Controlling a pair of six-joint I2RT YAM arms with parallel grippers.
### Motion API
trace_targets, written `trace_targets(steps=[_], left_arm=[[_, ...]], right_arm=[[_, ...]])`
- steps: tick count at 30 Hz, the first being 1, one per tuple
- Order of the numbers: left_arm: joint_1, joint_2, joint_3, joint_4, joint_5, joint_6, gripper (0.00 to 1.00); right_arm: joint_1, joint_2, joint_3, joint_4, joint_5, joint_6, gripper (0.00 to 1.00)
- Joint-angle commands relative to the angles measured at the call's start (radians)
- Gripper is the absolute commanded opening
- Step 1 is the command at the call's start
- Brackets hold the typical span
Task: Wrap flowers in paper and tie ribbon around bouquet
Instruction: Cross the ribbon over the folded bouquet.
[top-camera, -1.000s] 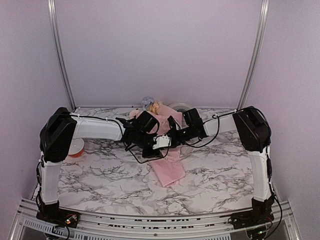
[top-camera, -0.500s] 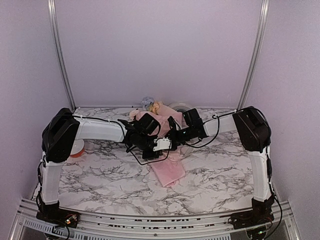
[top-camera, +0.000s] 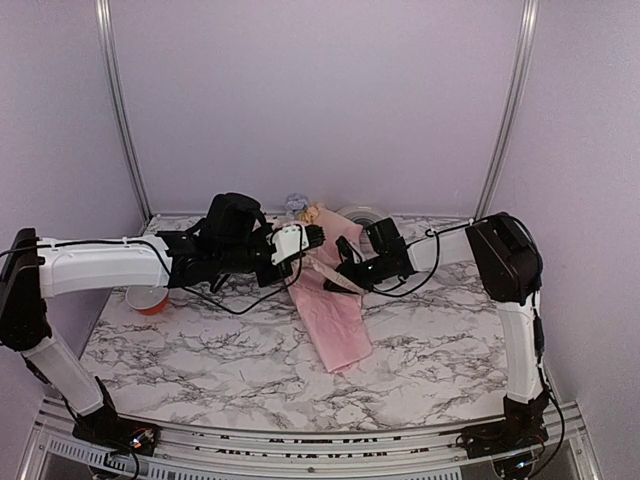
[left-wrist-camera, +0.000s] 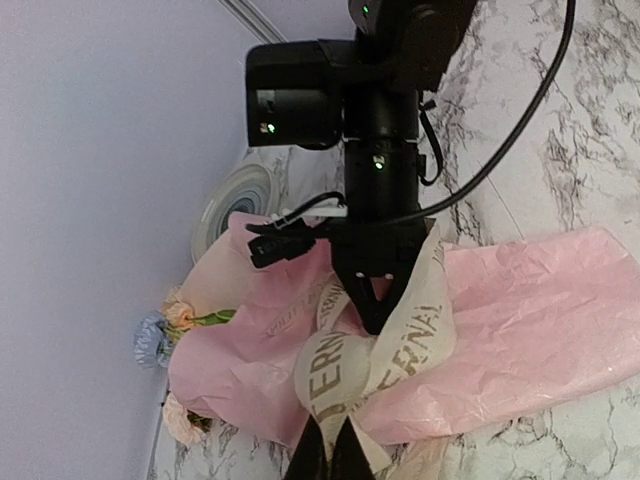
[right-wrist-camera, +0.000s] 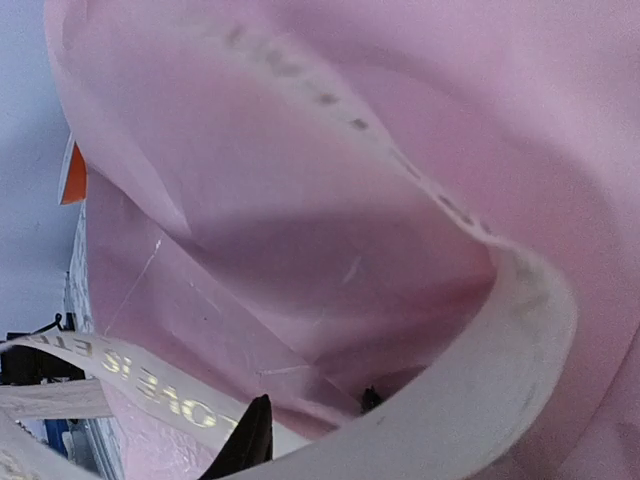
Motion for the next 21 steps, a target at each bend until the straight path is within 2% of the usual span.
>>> trace_targets(steps=[1,9,14,21], left_arm=[[-0.002,-0.033,-0.018,0.105,-0.028,-0.047,0.00],[-0.002,0.005,0.006,0.144,-0.071,-0.064,0.00],[0.004,0.106,0.056,0.192,-0.279,-0.116,0.00],[0.023,0.299,0.186,0.232,-0.425,-0.241,0.00]], right_arm=[[-0.011,0.008,0.033,-0.061,-0.007,-0.050,0.29],[-0.010,0.000,0.036,-0.080,-0.062,-0.097,0.30],[-0.010,-0.038,0.030,-0.078,-0.143,-0.144,0.31],[-0.010,-0.056,0.029,-0.114,-0.205,-0.208,0.31]])
